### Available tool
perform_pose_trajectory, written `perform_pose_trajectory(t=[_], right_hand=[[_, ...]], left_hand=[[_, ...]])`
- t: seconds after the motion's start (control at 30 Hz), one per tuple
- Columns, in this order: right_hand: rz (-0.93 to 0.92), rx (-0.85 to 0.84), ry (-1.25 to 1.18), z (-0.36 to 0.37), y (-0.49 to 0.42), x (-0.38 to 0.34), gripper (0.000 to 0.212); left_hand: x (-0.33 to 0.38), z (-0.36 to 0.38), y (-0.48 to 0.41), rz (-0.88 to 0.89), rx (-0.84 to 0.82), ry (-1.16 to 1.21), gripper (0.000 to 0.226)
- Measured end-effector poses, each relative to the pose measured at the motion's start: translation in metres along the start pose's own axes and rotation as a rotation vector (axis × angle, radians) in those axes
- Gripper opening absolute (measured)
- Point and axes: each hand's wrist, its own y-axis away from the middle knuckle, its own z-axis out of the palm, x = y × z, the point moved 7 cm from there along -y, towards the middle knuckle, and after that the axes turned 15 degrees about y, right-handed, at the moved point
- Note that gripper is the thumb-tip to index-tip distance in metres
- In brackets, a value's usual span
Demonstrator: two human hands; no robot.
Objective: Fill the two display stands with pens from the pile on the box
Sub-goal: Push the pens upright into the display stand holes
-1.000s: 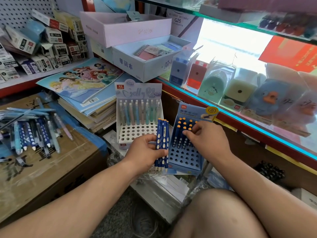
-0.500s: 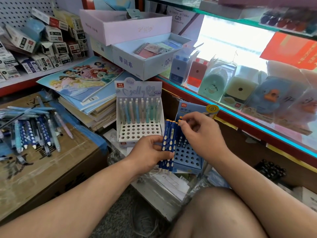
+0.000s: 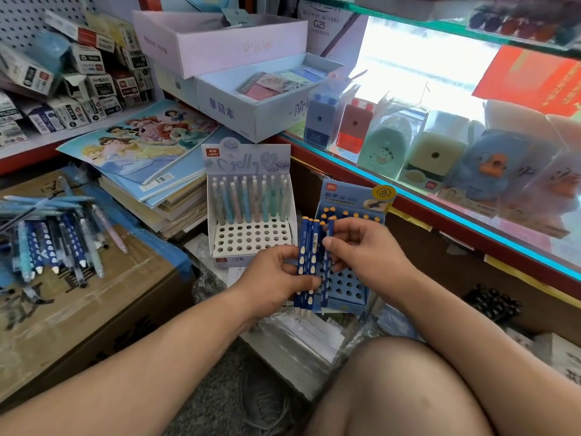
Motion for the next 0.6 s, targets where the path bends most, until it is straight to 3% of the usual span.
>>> perform_pose_trajectory(t=[0.13,0.2,0.6], right_hand=[[-0.012,0.362,0.226,-0.04,0.001,0.003,0.005],[-0.006,0.444,0.301,-0.052,0.003,0.006,0.005],[0.021,0.365,0.572,-0.048,-0.004,0.012,0.003]], left_hand=[[-0.002,-0.013,-0.003,0.015,0.093,-0.088,0.03],[-0.002,-0.019,-0.004,0.022,0.13,-0.111,0.029],[-0.003,-0.02,-0.005,0.038,0.147,-0.128,0.028]])
